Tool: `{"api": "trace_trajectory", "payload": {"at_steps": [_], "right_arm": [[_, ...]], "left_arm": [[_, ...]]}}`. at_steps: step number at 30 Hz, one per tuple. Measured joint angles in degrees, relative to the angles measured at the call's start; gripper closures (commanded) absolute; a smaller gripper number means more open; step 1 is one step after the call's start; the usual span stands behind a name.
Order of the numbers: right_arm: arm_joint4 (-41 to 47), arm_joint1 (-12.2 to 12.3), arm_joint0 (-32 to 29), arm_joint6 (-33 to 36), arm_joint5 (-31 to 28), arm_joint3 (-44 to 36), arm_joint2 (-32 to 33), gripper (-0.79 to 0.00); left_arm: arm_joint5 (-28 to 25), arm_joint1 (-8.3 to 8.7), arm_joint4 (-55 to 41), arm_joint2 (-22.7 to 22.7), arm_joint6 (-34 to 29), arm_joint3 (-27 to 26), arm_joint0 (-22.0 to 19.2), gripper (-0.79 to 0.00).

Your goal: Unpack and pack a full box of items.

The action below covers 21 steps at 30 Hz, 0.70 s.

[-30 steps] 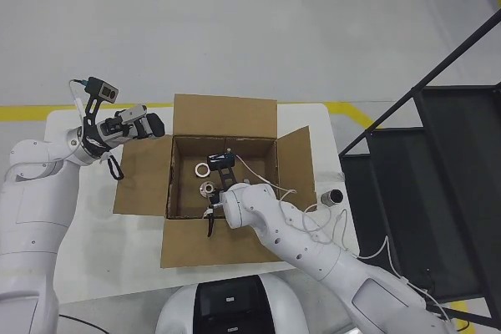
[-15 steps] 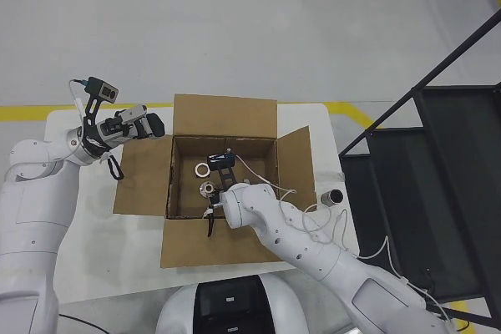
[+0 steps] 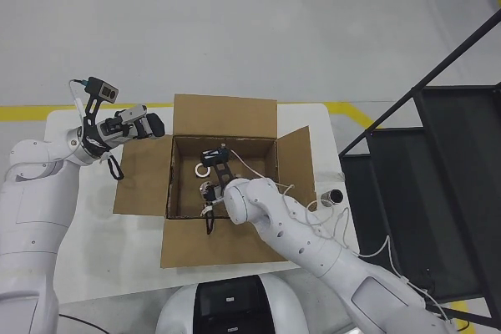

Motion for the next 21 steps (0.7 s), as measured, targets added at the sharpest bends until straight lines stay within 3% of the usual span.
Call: {"api": "trace_trajectory", "payload": {"at_steps": [10,17,18,19,20,21], "right_arm": [[1.62,-2.61,5.24,-7.09,-10.66,12.26,-4.33,-0.785],[1.64,-4.80,9.20,-7.47,-11.40,20.86,-6.55,-0.782],[2.22,-5.28,9.92,-7.06,-11.62,22.19,-6.88,-0.739],[2.63,-5.63,10.40,-6.80,-11.84,23.10,-7.16,-0.603],[2.93,-5.98,10.83,-6.58,-12.03,23.92,-7.48,-0.391],[3.27,-6.44,11.29,-6.38,-12.29,24.90,-7.94,-0.369]], "left_arm": [[0.00,0.00,0.00,0.00,0.00,0.00,0.00,-0.785],[0.00,0.00,0.00,0.00,0.00,0.00,0.00,-0.785],[0.00,0.00,0.00,0.00,0.00,0.00,0.00,-0.785],[0.00,0.00,0.00,0.00,0.00,0.00,0.00,-0.785],[0.00,0.00,0.00,0.00,0.00,0.00,0.00,-0.785],[0.00,0.00,0.00,0.00,0.00,0.00,0.00,-0.785]]}}
